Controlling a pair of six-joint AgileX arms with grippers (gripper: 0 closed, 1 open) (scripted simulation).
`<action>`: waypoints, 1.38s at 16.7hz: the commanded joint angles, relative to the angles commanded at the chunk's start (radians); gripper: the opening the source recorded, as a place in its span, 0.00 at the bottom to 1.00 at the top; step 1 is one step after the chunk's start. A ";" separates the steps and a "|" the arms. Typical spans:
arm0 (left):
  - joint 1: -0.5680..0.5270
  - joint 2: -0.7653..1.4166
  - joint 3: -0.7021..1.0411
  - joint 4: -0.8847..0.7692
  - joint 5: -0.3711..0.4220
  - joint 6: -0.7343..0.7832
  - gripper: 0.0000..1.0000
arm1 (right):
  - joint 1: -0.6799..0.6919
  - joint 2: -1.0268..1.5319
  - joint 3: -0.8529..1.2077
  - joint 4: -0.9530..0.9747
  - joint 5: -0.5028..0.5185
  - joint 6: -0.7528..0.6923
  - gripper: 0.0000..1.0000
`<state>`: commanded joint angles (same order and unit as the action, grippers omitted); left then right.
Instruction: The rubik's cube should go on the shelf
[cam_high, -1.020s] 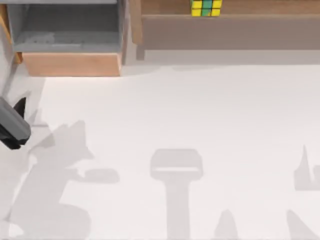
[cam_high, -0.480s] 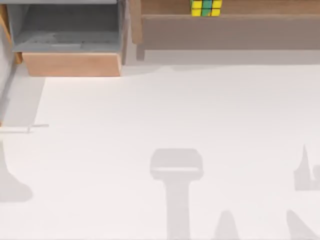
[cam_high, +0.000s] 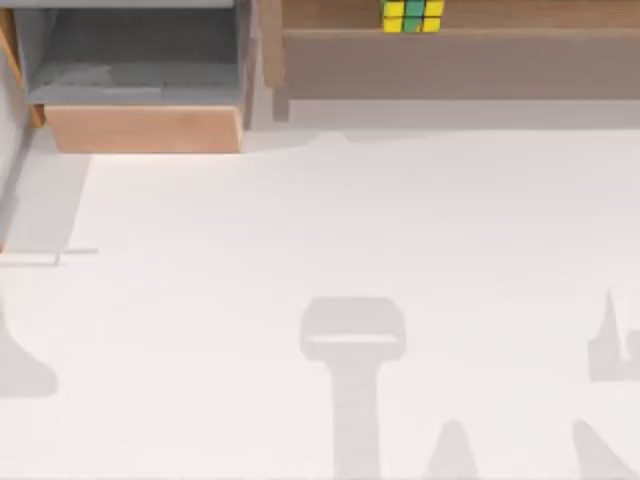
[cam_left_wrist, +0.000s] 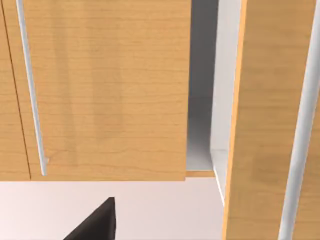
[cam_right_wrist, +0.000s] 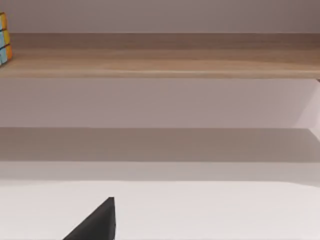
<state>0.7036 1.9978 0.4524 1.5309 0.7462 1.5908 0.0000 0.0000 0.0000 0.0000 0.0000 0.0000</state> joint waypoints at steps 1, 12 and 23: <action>-0.010 0.006 0.015 -0.008 -0.011 0.000 1.00 | 0.000 0.000 0.000 0.000 0.000 0.000 1.00; -0.045 0.025 0.063 -0.036 -0.045 -0.001 0.62 | 0.000 0.000 0.000 0.000 0.000 0.000 1.00; -0.045 0.025 0.063 -0.036 -0.045 -0.001 0.00 | 0.000 0.000 0.000 0.000 0.000 0.000 1.00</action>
<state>0.6589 2.0223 0.5158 1.4948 0.7017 1.5897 0.0000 0.0000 0.0000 0.0000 0.0000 0.0000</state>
